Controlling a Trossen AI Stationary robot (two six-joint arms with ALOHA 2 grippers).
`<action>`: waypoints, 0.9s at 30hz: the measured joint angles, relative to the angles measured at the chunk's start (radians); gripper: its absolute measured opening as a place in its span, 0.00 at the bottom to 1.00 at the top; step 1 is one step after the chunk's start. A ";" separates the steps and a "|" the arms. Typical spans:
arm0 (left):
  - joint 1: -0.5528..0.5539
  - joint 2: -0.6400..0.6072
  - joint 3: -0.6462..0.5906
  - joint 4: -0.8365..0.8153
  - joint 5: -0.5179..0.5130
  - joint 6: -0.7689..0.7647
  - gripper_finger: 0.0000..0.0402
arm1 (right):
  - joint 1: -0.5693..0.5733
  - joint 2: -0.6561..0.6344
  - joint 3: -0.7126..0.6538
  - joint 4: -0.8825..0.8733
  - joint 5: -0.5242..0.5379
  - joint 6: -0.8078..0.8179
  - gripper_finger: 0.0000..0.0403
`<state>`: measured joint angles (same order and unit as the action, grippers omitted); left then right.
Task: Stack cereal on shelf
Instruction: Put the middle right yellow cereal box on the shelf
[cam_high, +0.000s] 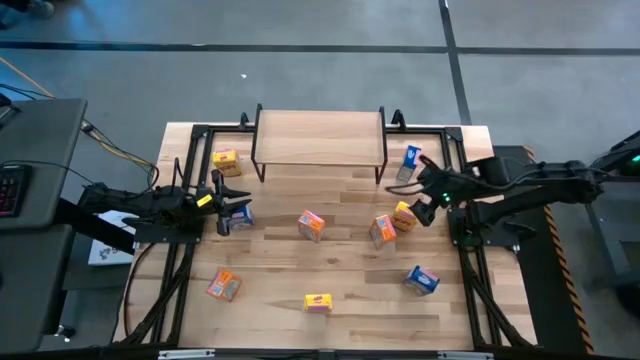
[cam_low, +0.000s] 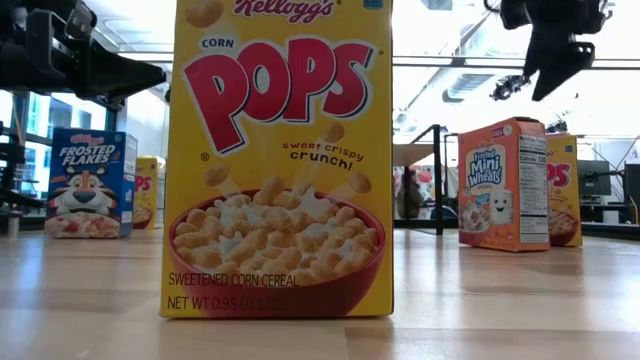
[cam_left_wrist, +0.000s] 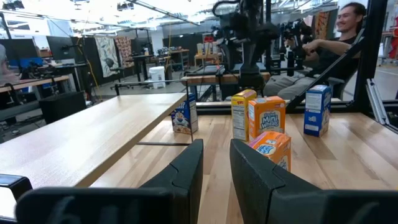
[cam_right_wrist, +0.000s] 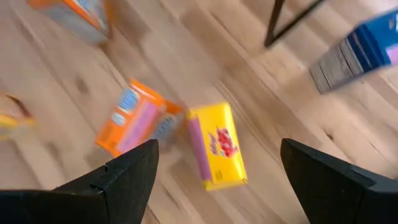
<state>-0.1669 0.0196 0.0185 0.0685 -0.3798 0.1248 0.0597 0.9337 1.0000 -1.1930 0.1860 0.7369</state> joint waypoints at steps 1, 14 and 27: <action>0.000 0.000 0.000 0.000 0.000 0.000 0.18 | 0.000 0.012 0.000 -0.016 0.000 0.007 0.82; 0.000 0.000 0.000 0.000 0.000 0.000 0.18 | 0.000 0.142 -0.001 -0.047 -0.046 0.023 0.82; 0.000 0.000 0.000 0.000 0.000 0.000 0.18 | 0.000 0.260 -0.001 -0.064 -0.090 0.014 0.82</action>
<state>-0.1669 0.0196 0.0185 0.0682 -0.3794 0.1251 0.0597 1.1935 0.9993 -1.2575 0.0960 0.7507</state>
